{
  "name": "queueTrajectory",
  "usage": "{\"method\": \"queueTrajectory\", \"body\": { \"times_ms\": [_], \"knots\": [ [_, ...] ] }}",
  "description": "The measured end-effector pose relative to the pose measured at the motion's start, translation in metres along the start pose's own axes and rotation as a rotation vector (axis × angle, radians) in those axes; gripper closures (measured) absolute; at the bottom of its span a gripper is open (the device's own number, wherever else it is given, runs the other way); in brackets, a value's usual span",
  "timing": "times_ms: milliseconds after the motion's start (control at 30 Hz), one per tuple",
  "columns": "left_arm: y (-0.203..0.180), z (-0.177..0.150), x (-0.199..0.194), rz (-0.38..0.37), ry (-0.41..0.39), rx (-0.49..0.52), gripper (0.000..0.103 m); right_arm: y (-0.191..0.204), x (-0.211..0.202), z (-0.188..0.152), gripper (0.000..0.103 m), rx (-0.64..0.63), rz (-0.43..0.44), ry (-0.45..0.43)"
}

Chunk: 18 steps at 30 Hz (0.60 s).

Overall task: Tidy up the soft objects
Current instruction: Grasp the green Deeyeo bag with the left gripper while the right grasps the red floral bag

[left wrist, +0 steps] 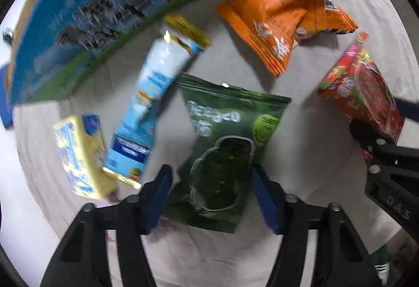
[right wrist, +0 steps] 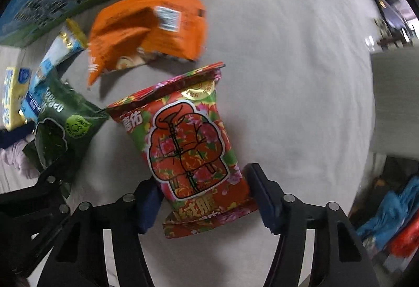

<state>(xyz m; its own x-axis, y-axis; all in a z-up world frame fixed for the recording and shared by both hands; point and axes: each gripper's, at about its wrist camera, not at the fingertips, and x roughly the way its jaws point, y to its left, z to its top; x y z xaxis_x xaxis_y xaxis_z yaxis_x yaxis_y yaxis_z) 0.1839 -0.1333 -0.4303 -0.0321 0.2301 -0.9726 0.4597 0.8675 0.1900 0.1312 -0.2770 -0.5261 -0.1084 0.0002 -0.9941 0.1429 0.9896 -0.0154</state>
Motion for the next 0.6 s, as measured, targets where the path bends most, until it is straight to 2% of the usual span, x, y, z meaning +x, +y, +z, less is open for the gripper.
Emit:
{"method": "queueTrajectory", "body": {
  "times_ms": [33,100,167,200,233,333,467,533,600],
  "knots": [
    [0.001,-0.002,0.0,-0.011,0.003,-0.037,0.048,-0.002,0.004,-0.002,0.039,0.026,0.007,0.009],
    [0.013,-0.008,-0.001,-0.094,0.038,-0.146,0.05,-0.005,0.013,-0.008,0.039,0.062,0.067,0.046],
    [0.032,-0.021,0.004,-0.259,0.1,-0.314,0.051,-0.003,0.026,-0.01,0.037,0.068,0.114,0.065],
    [0.037,-0.026,0.004,-0.287,0.11,-0.35,0.051,-0.003,0.027,-0.011,0.035,0.067,0.13,0.071],
    [0.041,-0.031,0.006,-0.3,0.121,-0.384,0.051,-0.003,0.03,-0.011,0.035,0.068,0.137,0.071],
    [0.039,-0.037,0.013,-0.316,0.125,-0.399,0.049,-0.003,0.029,-0.008,0.034,0.079,0.137,0.066],
    [0.023,-0.041,0.03,-0.281,0.116,-0.342,0.048,-0.008,0.027,0.002,0.034,0.101,0.129,0.055],
    [0.02,-0.038,0.03,-0.27,0.116,-0.343,0.05,-0.009,0.038,0.006,0.035,0.12,0.105,0.06],
    [0.017,-0.04,0.03,-0.262,0.118,-0.359,0.053,-0.011,0.031,0.016,0.04,0.116,0.061,0.059]
  ]
}}
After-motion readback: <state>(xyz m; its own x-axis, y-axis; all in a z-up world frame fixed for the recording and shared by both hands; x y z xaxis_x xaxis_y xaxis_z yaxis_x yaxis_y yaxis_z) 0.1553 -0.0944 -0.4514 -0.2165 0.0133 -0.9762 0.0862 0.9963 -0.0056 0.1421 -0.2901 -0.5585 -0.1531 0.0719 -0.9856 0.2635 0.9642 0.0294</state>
